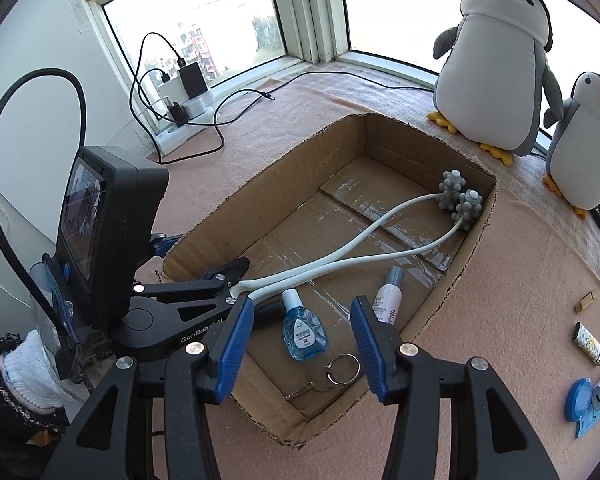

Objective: Organize rigid objects
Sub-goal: 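Lower the eye-drop bottle into the box and open the right gripper, then move the right gripper to the blue round lid, then close the right gripper on the blue round lid, then lift the blue lid and carry it toward the box with the right gripper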

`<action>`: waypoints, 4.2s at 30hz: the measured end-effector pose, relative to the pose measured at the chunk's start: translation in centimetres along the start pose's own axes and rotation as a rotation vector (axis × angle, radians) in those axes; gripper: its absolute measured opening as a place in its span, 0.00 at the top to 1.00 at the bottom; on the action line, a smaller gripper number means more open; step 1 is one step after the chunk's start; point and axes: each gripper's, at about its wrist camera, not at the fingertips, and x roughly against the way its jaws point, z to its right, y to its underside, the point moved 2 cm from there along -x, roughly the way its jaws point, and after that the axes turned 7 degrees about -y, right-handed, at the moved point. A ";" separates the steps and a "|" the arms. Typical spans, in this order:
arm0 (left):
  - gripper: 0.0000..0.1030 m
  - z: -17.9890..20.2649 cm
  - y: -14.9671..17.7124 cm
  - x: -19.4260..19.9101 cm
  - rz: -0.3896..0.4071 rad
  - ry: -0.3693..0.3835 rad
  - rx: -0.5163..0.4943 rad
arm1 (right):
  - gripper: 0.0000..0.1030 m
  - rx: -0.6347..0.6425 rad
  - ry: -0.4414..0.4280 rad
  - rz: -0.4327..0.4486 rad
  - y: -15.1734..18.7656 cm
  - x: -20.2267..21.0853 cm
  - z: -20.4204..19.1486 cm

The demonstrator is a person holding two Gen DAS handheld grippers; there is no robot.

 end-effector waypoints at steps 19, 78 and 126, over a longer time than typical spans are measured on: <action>0.48 0.0 0.0 0.0 0.000 -0.001 -0.003 | 0.47 -0.231 0.160 0.122 4.3 7.5 9.4; 0.48 -0.1 0.1 0.1 -0.002 -0.010 -0.005 | 0.55 -0.389 0.363 -0.076 10.9 6.3 25.6; 0.48 0.0 0.3 0.1 -0.003 -0.008 -0.003 | 0.55 -0.119 0.190 0.115 -2.0 4.5 8.9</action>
